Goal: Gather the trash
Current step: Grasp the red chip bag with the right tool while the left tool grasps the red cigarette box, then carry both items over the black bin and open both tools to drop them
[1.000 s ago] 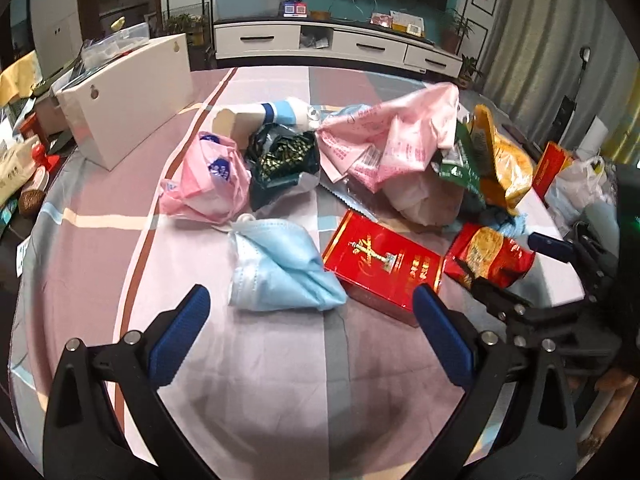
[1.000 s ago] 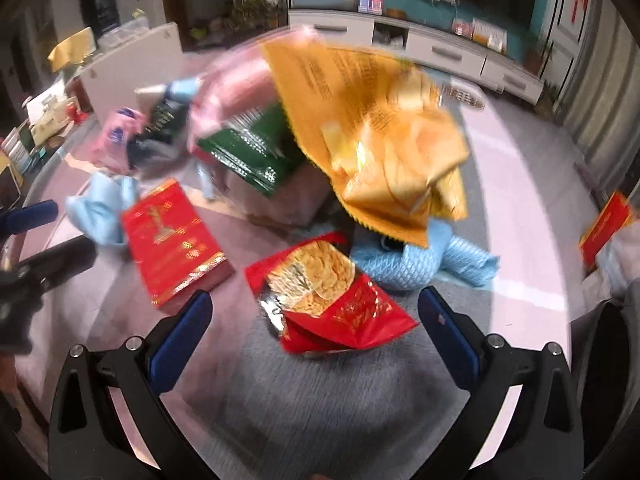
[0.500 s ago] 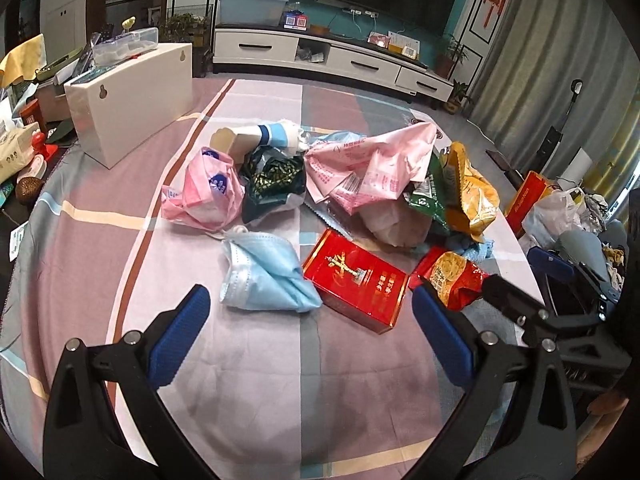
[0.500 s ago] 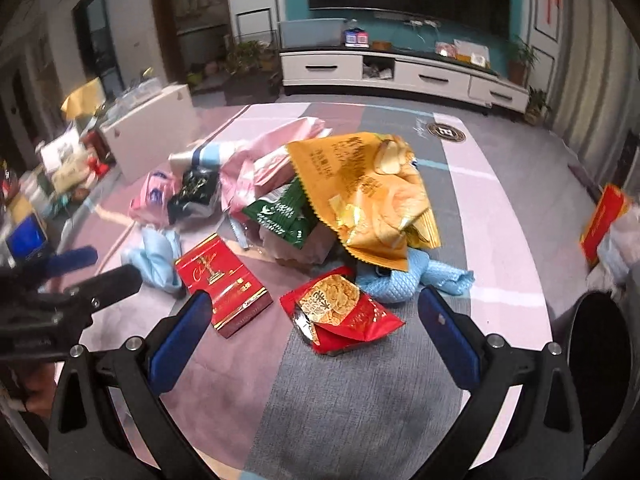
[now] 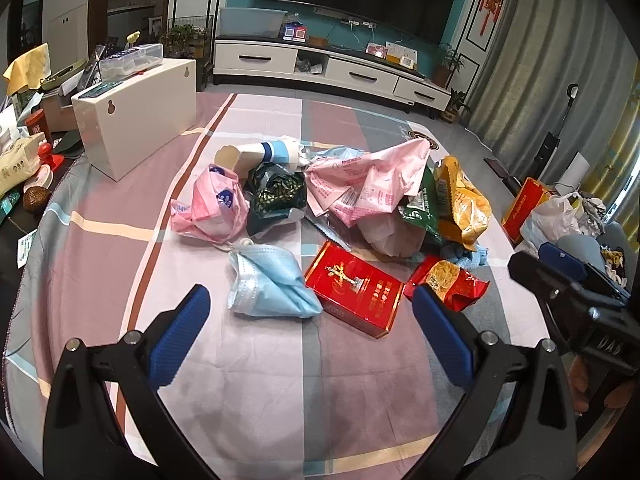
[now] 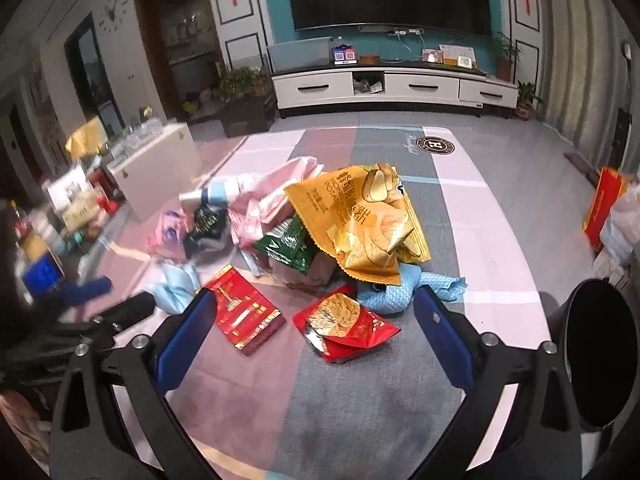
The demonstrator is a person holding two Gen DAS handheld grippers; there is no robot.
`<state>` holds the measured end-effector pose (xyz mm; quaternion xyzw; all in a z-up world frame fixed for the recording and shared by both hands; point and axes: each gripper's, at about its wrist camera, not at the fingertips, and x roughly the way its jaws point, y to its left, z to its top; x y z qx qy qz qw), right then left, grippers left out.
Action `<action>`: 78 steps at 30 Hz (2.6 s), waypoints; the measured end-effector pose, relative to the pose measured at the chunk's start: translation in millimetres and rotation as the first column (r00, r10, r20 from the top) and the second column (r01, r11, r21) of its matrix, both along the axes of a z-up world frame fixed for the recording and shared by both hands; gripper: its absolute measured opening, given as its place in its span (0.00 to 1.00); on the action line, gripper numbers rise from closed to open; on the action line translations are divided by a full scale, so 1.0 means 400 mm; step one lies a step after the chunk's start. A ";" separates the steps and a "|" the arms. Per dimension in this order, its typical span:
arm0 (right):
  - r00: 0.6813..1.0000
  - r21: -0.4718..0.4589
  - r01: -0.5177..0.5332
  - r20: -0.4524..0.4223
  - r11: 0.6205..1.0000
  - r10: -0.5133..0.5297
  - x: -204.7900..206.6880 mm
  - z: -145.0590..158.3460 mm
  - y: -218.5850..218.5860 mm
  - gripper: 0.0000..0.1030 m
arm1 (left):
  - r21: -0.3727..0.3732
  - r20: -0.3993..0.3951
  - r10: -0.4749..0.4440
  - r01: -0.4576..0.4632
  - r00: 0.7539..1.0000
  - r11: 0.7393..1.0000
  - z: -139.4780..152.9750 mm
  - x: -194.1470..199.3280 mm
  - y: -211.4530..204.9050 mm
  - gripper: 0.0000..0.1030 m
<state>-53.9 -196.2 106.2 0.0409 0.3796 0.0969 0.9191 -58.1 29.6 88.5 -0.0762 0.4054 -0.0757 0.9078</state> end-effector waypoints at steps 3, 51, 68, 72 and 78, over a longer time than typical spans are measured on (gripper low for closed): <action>1.000 0.001 0.004 0.003 1.000 -0.004 -0.007 0.003 0.001 0.89 | -0.006 -0.001 0.002 -0.002 1.000 1.000 -0.002 0.000 0.003 0.97; 0.955 0.160 0.121 -0.288 0.980 -0.071 0.130 -0.239 -0.090 0.23 | -0.224 -0.193 -0.055 0.010 0.980 0.975 -0.201 0.132 -0.127 0.73; 0.976 0.127 0.168 -0.162 0.978 -0.147 0.064 -0.124 -0.199 0.18 | 0.120 -0.284 0.168 -0.139 0.944 0.983 -0.189 0.228 -0.288 0.77; 0.978 0.139 0.166 -0.153 0.976 -0.145 0.057 -0.115 -0.212 0.18 | 0.171 -0.228 0.185 -0.148 0.956 0.974 -0.190 0.218 -0.321 0.75; 0.984 0.154 0.156 -0.105 0.976 -0.141 0.028 -0.080 -0.229 0.18 | 0.075 -0.205 0.140 -0.127 0.969 0.989 -0.163 0.139 -0.320 0.74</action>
